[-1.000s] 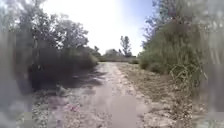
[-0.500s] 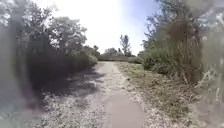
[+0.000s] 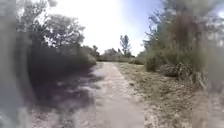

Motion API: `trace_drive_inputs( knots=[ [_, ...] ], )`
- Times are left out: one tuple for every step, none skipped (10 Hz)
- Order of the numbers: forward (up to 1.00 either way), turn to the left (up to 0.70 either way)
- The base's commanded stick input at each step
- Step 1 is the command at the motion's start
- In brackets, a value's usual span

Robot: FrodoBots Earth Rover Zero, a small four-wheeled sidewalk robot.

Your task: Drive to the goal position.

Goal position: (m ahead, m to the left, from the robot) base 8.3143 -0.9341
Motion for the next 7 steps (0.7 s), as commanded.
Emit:
trace_drive_inputs(
  knots=[
    [0.85, 0.00],
    [0.85, 0.00],
    [0.85, 0.00],
    [0.85, 0.00],
    [0.85, 0.00],
    [0.85, 0.00],
    [0.85, 0.00]
  ],
)
